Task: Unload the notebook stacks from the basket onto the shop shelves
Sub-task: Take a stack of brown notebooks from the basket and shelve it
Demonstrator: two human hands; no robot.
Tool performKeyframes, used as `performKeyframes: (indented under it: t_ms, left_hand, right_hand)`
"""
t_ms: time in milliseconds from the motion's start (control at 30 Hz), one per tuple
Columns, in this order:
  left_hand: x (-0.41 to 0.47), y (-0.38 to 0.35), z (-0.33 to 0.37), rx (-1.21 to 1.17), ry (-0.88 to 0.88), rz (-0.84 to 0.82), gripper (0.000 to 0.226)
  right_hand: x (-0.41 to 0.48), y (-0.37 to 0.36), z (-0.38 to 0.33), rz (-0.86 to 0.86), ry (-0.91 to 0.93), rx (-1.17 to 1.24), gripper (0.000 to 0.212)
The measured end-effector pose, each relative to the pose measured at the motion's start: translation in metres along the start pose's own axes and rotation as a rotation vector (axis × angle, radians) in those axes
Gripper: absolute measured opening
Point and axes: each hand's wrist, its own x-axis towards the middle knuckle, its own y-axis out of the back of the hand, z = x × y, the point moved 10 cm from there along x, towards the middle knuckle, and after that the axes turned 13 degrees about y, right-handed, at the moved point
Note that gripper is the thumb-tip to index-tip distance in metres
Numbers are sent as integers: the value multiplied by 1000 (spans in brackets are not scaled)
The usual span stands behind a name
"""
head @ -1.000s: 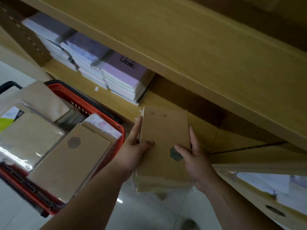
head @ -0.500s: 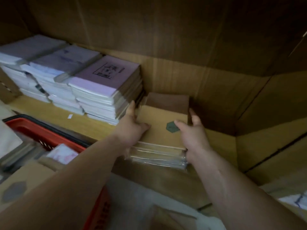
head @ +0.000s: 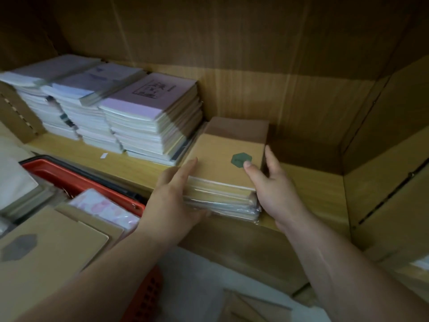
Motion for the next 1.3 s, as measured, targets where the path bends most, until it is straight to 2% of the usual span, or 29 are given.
performKeyframes:
  t_ms: [133, 167, 233, 300, 367, 433, 500, 533, 600, 700, 733, 800, 833, 867, 967, 1033, 1167, 1267, 1300]
  left_hand:
    - [6, 5, 2, -50, -20, 59, 110]
    - [10, 8, 4, -50, -28, 73, 110]
    - [22, 14, 5, -17, -30, 110, 106]
    - [36, 22, 0, 24, 13, 161, 96]
    - [44, 28, -8, 88, 71, 213, 89]
    - [41, 30, -6, 196, 45, 288, 88]
    - [30, 27, 3, 271, -35, 356, 85]
    - [25, 22, 8, 290, -81, 368, 83]
    - [18, 11, 12, 298, -157, 362, 79]
    - [24, 2, 10, 266, -163, 316, 75]
    - [27, 1, 11, 249, -157, 312, 73]
    - [32, 1, 17, 230, -148, 319, 66]
    - [35, 0, 20, 217, -133, 319, 63]
    - [39, -1, 22, 202, -112, 315, 61]
    - [46, -3, 24, 170, -66, 311, 60]
    - [47, -5, 24, 150, -58, 303, 59]
    - [44, -7, 23, 117, -84, 271, 61]
    - [35, -11, 21, 102, -103, 204, 70]
    - [31, -13, 20, 100, -108, 184, 72]
  right_hand:
    - [-7, -15, -5, -114, 30, 32, 95]
    - [-5, -18, -6, -128, 38, 24, 96]
    - [1, -25, -4, -137, 51, 36, 90]
    - [8, -31, 4, -115, 31, 123, 92]
    - [14, -41, 9, -146, 33, 221, 82]
    - [18, -45, 13, -165, 44, 222, 78]
    - [21, -43, 18, -150, 27, 234, 82]
    - [22, -41, 19, -139, 21, 224, 79]
    - [26, -40, 18, -142, 10, 188, 58]
    - [35, -40, 14, -90, -41, 214, 24]
    - [39, -39, 12, -88, -40, 201, 28]
    - [43, -41, 8, -135, -24, 128, 63]
    - [44, -45, 9, -173, -22, 90, 77]
    - [46, -49, 10, -208, -18, 47, 81]
    - [53, -56, 9, -234, 5, -93, 78]
    - [59, -59, 8, -200, 22, -103, 77]
    - [55, -57, 15, -97, 21, -28, 75]
    - [49, -56, 19, -56, -4, 60, 57]
    - [46, -57, 17, -55, -9, 90, 64]
